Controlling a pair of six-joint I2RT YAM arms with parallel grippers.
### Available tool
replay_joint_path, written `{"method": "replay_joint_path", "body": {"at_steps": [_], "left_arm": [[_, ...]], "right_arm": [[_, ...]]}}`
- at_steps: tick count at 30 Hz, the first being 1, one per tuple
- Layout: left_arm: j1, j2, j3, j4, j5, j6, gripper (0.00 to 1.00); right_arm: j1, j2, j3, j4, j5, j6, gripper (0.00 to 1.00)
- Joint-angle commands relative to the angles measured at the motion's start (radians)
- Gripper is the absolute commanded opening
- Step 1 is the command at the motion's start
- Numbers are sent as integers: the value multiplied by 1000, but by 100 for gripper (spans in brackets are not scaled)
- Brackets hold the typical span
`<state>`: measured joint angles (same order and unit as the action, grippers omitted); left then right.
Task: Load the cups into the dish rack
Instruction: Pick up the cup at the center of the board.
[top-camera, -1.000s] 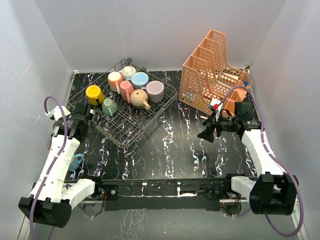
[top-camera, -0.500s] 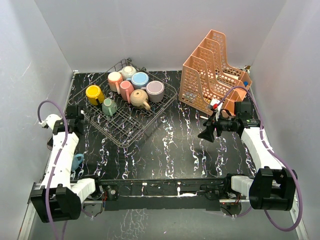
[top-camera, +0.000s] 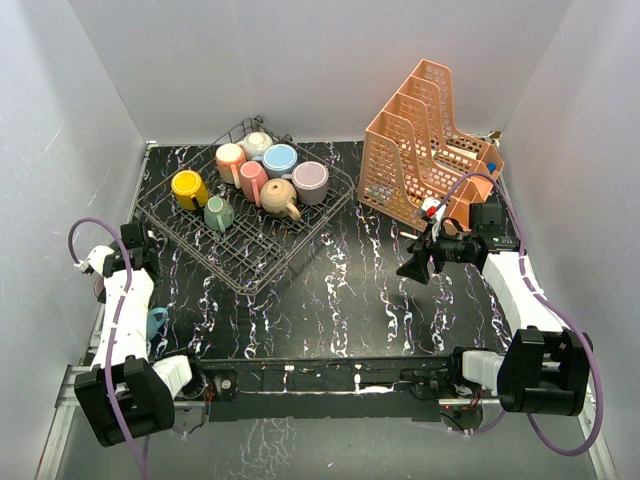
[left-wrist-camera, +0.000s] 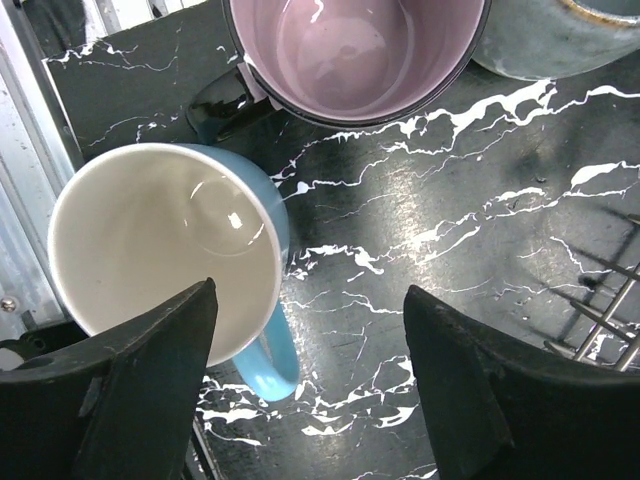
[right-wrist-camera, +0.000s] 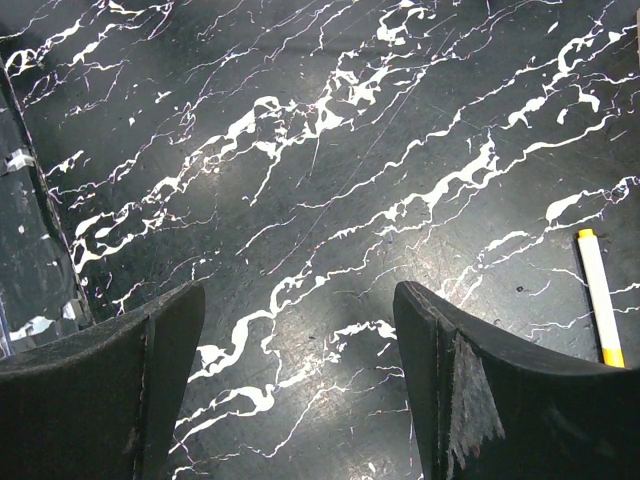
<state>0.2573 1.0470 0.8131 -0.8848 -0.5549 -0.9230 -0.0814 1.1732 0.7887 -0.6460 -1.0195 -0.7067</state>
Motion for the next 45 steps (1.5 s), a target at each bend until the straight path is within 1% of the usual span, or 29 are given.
{"method": "replay_joint_path", "body": {"at_steps": [1,4,8,12,18,21,26,29,30,31,32,33,34,35,40,45], "left_arm": [[23,6,-25,51,24,26,69],[29,10,-39,70,30,26,60],[35,21,-38,80,26,23,57],[40,21,-50,97,30,22,49],[42,25,-60,109,34,18,47],[42,25,-68,117,38,24,42],[42,30,-78,121,40,25,40],[42,29,-78,124,45,31,35],[42,29,-81,126,49,35,33],[42,28,-81,129,53,41,27],[42,27,-81,131,59,47,20],[42,26,-79,133,66,54,10],[41,23,-79,134,72,63,4],[42,19,-78,138,80,75,0],[42,-14,-72,133,122,108,0],[42,-92,-51,120,217,138,0]], "right_arm": [[-10,-1,-3,29,-21,-19,79],[-14,1,-3,27,-21,-20,79],[-17,1,-3,25,-24,-22,79],[-20,2,-3,24,-23,-23,79],[-27,-5,-3,23,-24,-26,79],[-28,-7,-2,23,-25,-25,79],[-28,-8,0,19,-26,-30,79],[-30,-6,0,18,-27,-30,79],[-30,-4,0,19,-28,-30,79],[-31,-3,0,18,-27,-31,79],[-31,-2,0,17,-28,-31,79],[-31,0,1,15,-27,-31,78],[-30,0,0,15,-27,-32,78],[-30,-1,0,15,-26,-33,79],[-32,0,0,15,-25,-33,78],[-32,2,1,15,-25,-33,79]]}}
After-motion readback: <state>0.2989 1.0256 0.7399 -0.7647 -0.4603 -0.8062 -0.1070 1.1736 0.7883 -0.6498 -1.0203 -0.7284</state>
